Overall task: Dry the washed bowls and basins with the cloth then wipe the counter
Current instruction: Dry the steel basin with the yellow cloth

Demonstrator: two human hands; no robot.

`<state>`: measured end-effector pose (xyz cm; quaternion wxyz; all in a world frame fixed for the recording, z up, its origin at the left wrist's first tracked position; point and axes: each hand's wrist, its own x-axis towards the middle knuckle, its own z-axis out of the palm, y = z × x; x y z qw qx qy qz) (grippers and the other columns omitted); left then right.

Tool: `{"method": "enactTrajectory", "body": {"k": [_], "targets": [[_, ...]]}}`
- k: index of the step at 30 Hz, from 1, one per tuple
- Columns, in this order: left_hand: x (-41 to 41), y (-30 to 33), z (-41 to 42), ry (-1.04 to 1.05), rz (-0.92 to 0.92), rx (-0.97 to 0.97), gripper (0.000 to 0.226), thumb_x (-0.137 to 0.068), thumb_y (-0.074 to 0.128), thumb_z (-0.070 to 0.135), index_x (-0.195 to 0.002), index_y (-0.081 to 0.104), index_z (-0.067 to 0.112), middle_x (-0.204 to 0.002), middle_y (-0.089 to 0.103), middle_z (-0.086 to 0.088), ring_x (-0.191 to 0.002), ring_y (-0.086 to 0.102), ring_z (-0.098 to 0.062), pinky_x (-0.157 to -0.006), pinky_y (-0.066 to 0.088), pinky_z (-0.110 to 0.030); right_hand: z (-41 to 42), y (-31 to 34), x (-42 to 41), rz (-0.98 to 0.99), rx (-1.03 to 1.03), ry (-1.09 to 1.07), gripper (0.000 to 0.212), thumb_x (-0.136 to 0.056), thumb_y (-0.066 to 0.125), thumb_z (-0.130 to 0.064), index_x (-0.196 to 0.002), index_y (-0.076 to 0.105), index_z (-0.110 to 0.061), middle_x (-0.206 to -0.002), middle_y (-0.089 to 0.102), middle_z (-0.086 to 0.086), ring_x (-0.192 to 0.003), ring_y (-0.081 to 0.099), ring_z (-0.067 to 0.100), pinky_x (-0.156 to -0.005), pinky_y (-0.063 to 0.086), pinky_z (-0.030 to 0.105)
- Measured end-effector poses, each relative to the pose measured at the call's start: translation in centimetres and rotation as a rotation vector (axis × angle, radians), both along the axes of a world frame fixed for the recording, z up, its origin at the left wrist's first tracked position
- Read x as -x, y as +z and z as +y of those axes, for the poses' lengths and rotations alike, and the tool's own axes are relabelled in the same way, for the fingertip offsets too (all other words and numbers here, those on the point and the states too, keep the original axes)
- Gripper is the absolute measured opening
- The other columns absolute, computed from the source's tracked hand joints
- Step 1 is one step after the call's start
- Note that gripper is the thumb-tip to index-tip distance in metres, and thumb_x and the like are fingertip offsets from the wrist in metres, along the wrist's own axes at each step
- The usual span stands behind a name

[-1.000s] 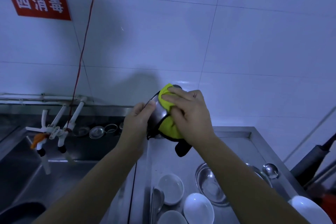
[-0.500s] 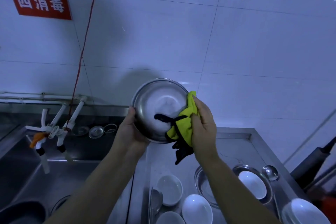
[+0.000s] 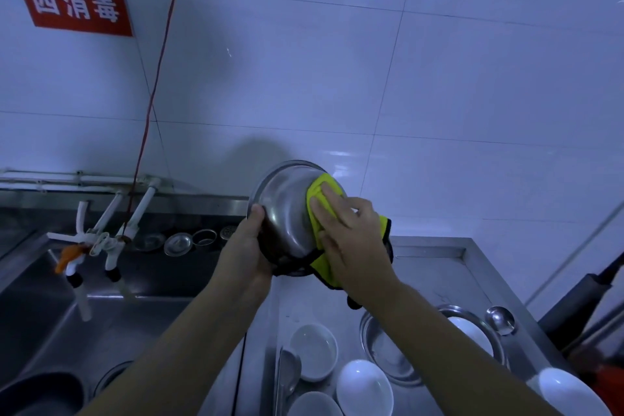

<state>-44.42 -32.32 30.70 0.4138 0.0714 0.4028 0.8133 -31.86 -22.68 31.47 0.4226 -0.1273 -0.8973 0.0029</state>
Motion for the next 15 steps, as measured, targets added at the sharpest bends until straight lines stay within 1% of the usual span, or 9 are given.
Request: {"method": "enactTrajectory", "body": {"k": [1,2,5,7,9,11,12,13,15], "targets": [[0.0,0.0,0.0,0.002,-0.006,0.028,0.038,-0.095,0.047,0.041,-0.115,0.061,0.013,-0.111,0.069,-0.009,-0.095,0.068,-0.024,-0.063,0.056,-0.037,-0.2,-0.2,0.2,0.012,-0.037,0.017,0.039,-0.079,0.057,0.003,-0.117,0.066,-0.003,-0.134,0.055,0.015,-0.089,0.056,0.04,-0.072,0.05,0.049],[0.0,0.1,0.0,-0.006,-0.012,0.048,0.038,-0.095,0.046,0.041,-0.114,0.062,0.012,-0.111,0.069,-0.009,-0.094,0.068,-0.024,-0.062,0.055,-0.035,-0.4,-0.4,0.3,0.036,-0.061,0.039,0.036,-0.082,0.055,0.003,-0.116,0.067,-0.003,-0.132,0.057,0.014,-0.089,0.057,0.039,-0.07,0.05,0.048],[0.8,0.9,-0.3,-0.091,-0.045,0.05,0.045,-0.098,0.039,0.041,-0.118,0.059,0.005,-0.113,0.066,-0.016,-0.099,0.063,-0.028,-0.073,0.05,-0.04,-0.7,-1.8,0.2,0.041,-0.138,0.158,0.03,-0.1,0.043,-0.014,-0.115,0.069,-0.01,-0.133,0.057,0.007,-0.096,0.056,0.031,-0.07,0.048,0.047],[1.3,1.4,-0.6,-0.133,-0.07,0.039,0.047,-0.099,0.034,0.04,-0.119,0.056,0.003,-0.112,0.064,-0.02,-0.102,0.061,-0.031,-0.08,0.048,-0.043,-0.1,-3.1,-0.2,-0.006,-0.203,0.231,0.027,-0.092,0.062,-0.013,-0.118,0.067,-0.014,-0.135,0.053,0.001,-0.102,0.055,0.027,-0.073,0.048,0.047],[1.6,1.7,-0.9,-0.16,-0.092,0.016,0.047,-0.1,0.031,0.038,-0.122,0.054,0.003,-0.118,0.061,-0.022,-0.112,0.056,-0.034,-0.094,0.043,-0.048,1.1,-3.6,-0.8,-0.033,-0.212,0.257,0.04,-0.078,0.078,-0.005,-0.116,0.068,-0.013,-0.133,0.055,0.002,-0.1,0.061,0.031,-0.074,0.048,0.046],[2.0,1.8,-1.1,-0.173,-0.118,0.004,0.046,-0.101,0.03,0.035,-0.124,0.053,0.002,-0.122,0.06,-0.021,-0.117,0.053,-0.034,-0.101,0.039,-0.048,2.6,-3.0,-1.0,-0.03,-0.166,0.207,0.039,-0.072,0.081,-0.001,-0.109,0.072,-0.008,-0.126,0.061,0.008,-0.089,0.061,0.033,-0.071,0.05,0.045],[2.2,1.8,-1.2,-0.175,-0.134,0.003,0.045,-0.102,0.029,0.034,-0.122,0.053,0.002,-0.122,0.06,-0.021,-0.117,0.053,-0.033,-0.1,0.039,-0.047,3.2,-2.3,-1.1,-0.015,-0.146,0.162,0.034,-0.073,0.075,0.001,-0.107,0.073,-0.006,-0.123,0.062,0.01,-0.084,0.059,0.033,-0.069,0.05,0.045],[2.3,1.7,-1.3,-0.177,-0.153,0.006,0.044,-0.102,0.029,0.032,-0.12,0.054,0.001,-0.12,0.06,-0.02,-0.117,0.053,-0.032,-0.097,0.041,-0.045,3.7,-1.7,-1.0,0.007,-0.117,0.123,0.03,-0.077,0.064,0.003,-0.106,0.072,-0.004,-0.122,0.063,0.012,-0.08,0.057,0.034,-0.069,0.051,0.045],[2.5,1.5,-1.2,-0.191,-0.198,0.002,0.042,-0.102,0.029,0.027,-0.115,0.056,-0.002,-0.116,0.062,-0.019,-0.116,0.054,-0.03,-0.093,0.043,-0.043,3.7,-0.8,-0.5,0.047,-0.065,0.098,0.04,-0.082,0.042,0.003,-0.11,0.07,-0.003,-0.124,0.062,0.013,-0.085,0.052,0.032,-0.073,0.05,0.045]]}}
